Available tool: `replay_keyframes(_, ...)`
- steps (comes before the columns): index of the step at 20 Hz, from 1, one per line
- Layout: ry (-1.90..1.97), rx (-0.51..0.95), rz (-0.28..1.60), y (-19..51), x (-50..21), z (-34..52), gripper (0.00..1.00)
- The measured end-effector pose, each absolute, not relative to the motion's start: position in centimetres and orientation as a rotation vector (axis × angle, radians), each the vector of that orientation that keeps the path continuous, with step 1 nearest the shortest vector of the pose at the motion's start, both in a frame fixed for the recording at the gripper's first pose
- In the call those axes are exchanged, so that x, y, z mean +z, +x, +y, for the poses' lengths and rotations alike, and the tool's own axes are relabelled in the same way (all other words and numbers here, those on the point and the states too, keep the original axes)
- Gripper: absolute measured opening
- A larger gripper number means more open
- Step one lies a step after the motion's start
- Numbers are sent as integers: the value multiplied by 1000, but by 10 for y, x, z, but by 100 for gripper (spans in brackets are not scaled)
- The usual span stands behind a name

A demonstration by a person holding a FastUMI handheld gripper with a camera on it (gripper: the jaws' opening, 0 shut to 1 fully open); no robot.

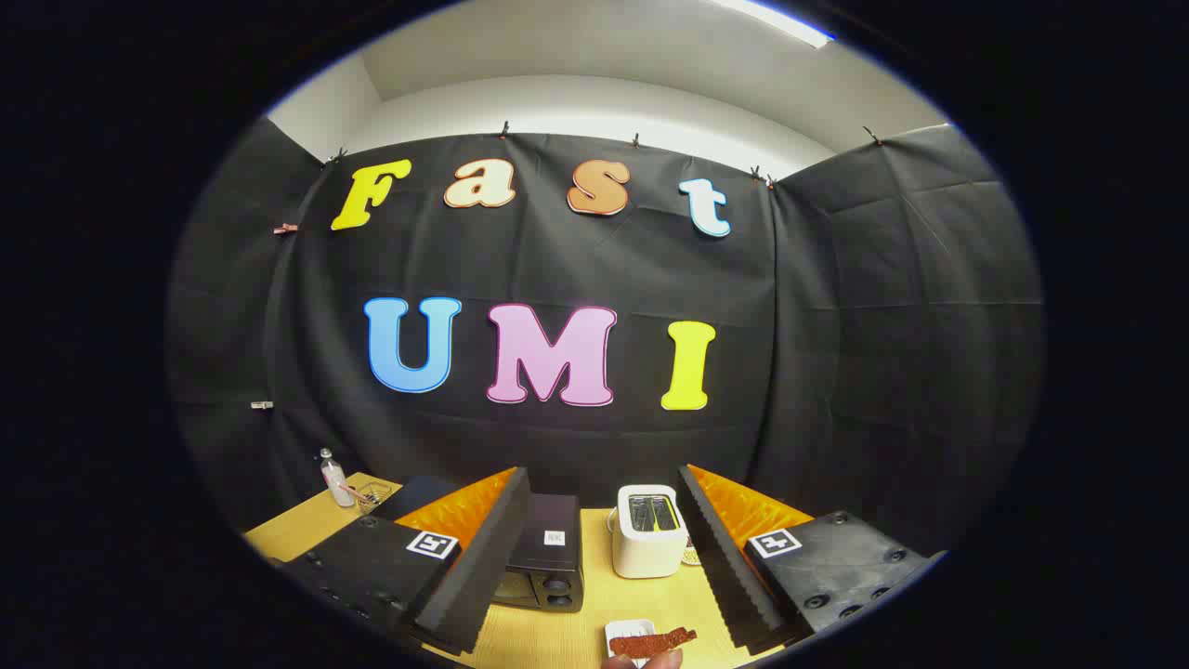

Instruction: Open the toaster oven, put the food inside, and close the toaster oven door.

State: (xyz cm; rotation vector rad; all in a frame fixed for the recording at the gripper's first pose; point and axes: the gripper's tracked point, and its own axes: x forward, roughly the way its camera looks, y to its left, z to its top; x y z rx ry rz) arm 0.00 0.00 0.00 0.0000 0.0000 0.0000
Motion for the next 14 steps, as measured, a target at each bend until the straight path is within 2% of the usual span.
replay_keyframes(14,-1,15,-10,-3,1,10,97)
